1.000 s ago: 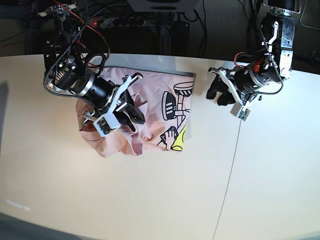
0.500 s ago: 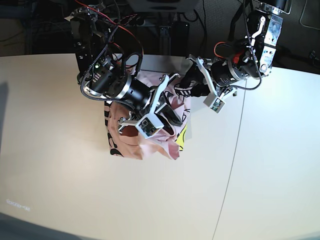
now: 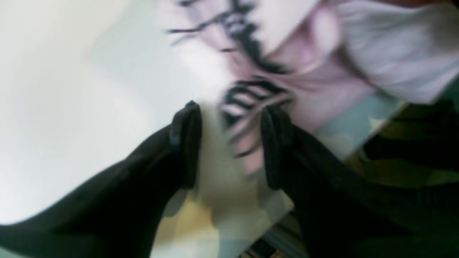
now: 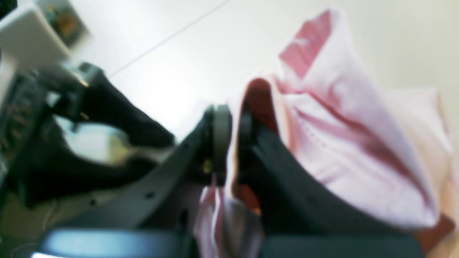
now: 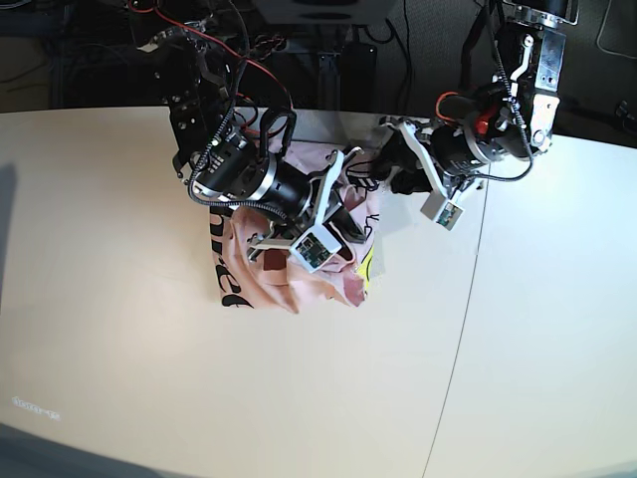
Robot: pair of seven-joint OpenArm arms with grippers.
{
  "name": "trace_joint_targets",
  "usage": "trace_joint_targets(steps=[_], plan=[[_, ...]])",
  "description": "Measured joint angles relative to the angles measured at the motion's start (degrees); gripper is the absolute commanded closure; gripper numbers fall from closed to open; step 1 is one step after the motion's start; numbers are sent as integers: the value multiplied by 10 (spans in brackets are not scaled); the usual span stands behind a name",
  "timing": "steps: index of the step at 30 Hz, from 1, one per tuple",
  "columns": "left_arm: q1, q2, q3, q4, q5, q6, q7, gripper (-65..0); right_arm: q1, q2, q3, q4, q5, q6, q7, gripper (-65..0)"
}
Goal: Fold the T-shirt properly
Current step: 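Grasp the shirt's end with the right gripper and fold it over the bundle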
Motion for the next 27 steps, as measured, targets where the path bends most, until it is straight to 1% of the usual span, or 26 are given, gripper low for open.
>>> trace_joint_targets(steps=[4,6,9,13,17,20,21,22,24,25,26,27], plan=[[0,-2,-63,5,-1,0,4,-303,19,0,-20,-28,-28,0,2,0],[0,-12,-90,6,-7,0,7,-303,26,0,-37,-38,-39,0,4,0],[0,-35,-116,6,-32,0,9,-303,33,0,-59,-48,-41,0,6,0],[0,-50,-133,6,-39,0,10,-303,35,0,-78,-49,-42,0,15,0],[0,-50,-135,6,-40,0,10,-303,35,0,-78,-49,-42,0,22,0],[0,-50,-135,6,-44,0,10,-303,35,-12,-78,-51,-42,0,22,0],[0,-50,-135,6,-44,0,10,-303,35,-16,-78,-51,-42,0,21,-51],[0,-50,-135,6,-44,0,10,-303,35,-20,-78,-51,-36,0,22,-117],[0,-51,-135,6,-43,0,10,-303,35,-25,-78,-52,-12,0,24,-228],[0,-50,-135,6,-44,0,10,-303,35,-28,-78,-52,2,0,24,-260],[0,-50,-135,6,-44,0,10,-303,35,-29,-78,-52,16,0,24,-277],[0,-50,-135,6,-44,0,10,-303,35,-29,-78,-52,35,0,25,-280]])
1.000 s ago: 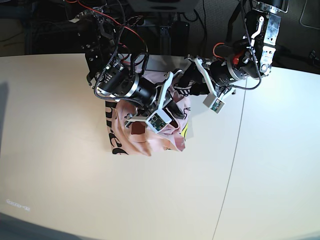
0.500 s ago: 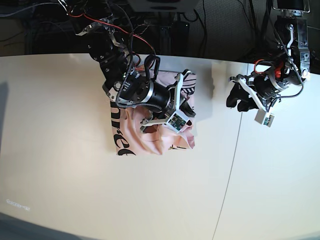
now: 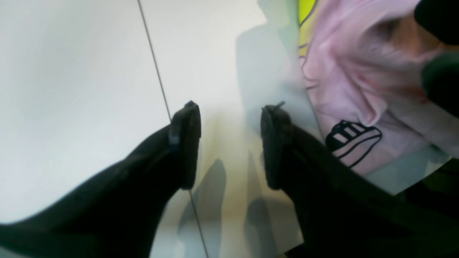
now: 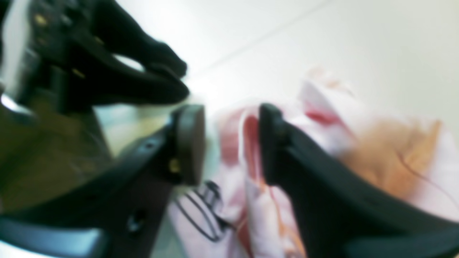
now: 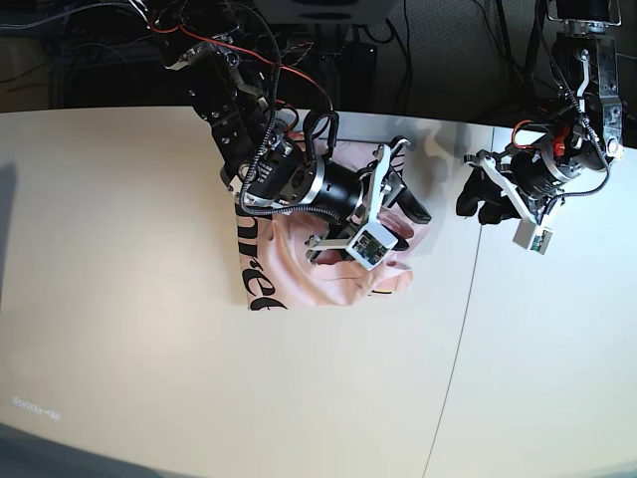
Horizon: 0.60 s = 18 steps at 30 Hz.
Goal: Fold the T-shirt properly
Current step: 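Grasp the shirt's end with the right gripper and fold it over the bundle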
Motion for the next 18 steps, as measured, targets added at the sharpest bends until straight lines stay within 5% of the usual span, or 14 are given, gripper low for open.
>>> trace_joint_targets(steps=[13,15,17,18], plan=[[0,-30,0,0,0,0,6,-303,36,0,16,2,43,0,9,-277],[0,-35,-3,0,1,0,10,-303,46,0,36,7,43,0,10,-203],[0,-39,-7,0,1,0,11,-303,49,0,58,14,44,0,7,-8],[0,-42,-8,0,0,0,12,-303,49,0,69,21,45,0,-8,0]])
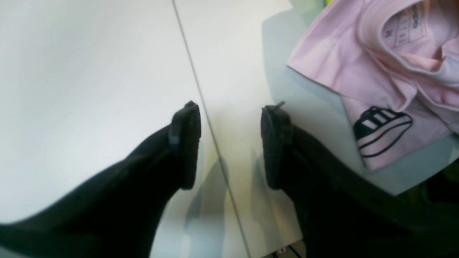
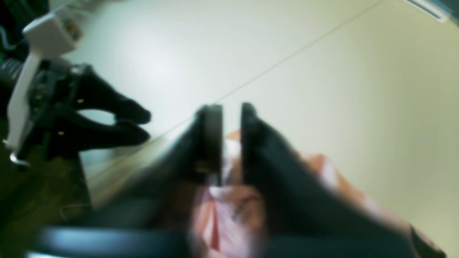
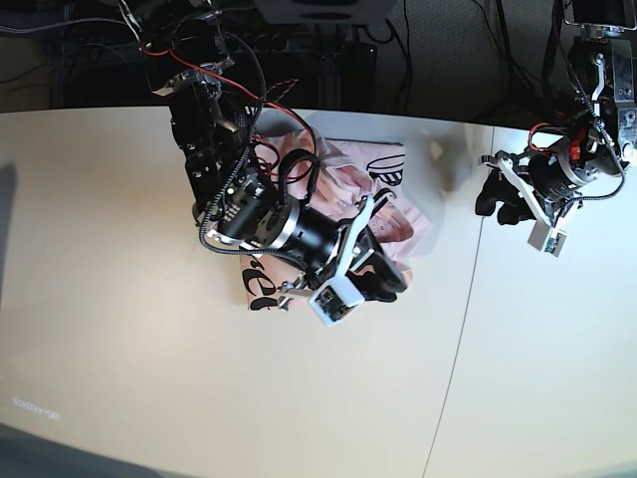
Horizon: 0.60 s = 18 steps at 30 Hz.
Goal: Fold the T-shirt properly
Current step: 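Grasp the shirt's end with the right gripper and fold it over the bundle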
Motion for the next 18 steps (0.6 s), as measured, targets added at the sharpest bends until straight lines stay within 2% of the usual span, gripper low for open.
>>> trace_joint_targets(steps=[3,6,12,18], plan=[[2,-1,-7,0,1,0,3,-303,-2,2,30,31,55,0,-98,0],[1,-1,-9,0,0,0,2,-303,-17,22,51,75,109,0,-96,0],[2,-1,-9,0,0,0,5,-303,-81,68,72,96,101,0,-101,0],[3,-1,-9,0,-7,0,5,-303,-126,86,72,97,101,0,-100,0]])
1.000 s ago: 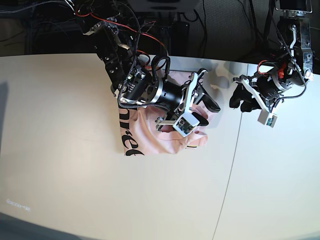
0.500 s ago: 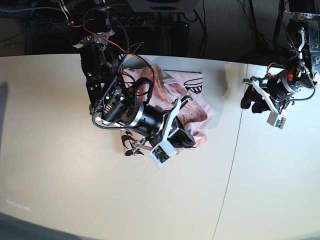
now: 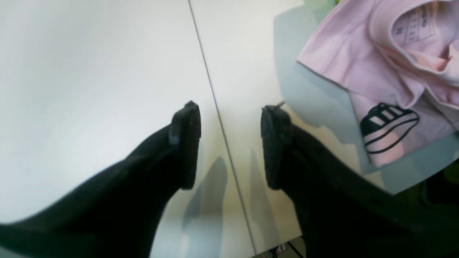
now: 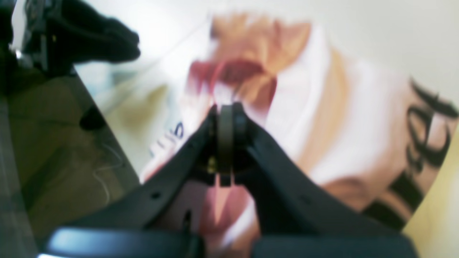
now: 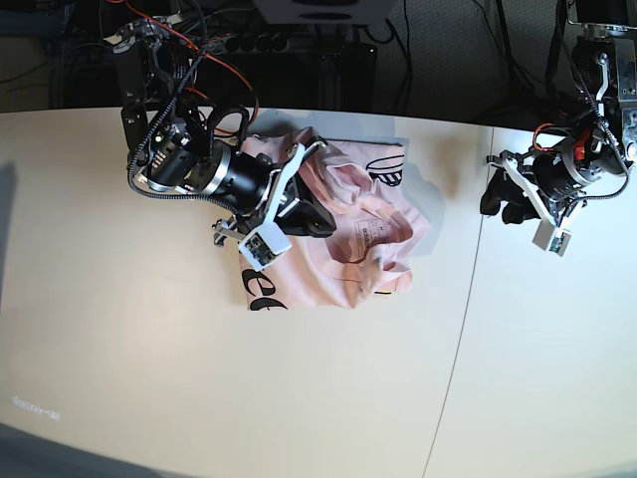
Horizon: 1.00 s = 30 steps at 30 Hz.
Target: Fold the T-shirt properly
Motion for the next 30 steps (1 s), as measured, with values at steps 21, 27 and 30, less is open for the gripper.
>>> trace_joint_targets(steps=[21,27,30], plan=[[0,0,0,0,0,0,7,-303,-6,-10,-127,-21,-45,0,78,0],[0,0,0,0,0,0,15,-303,49,-32,-61,-21,-74,0,79,0],[0,0,0,0,0,0,15,-303,58,-30,-41,-24,-84,0,80,0]])
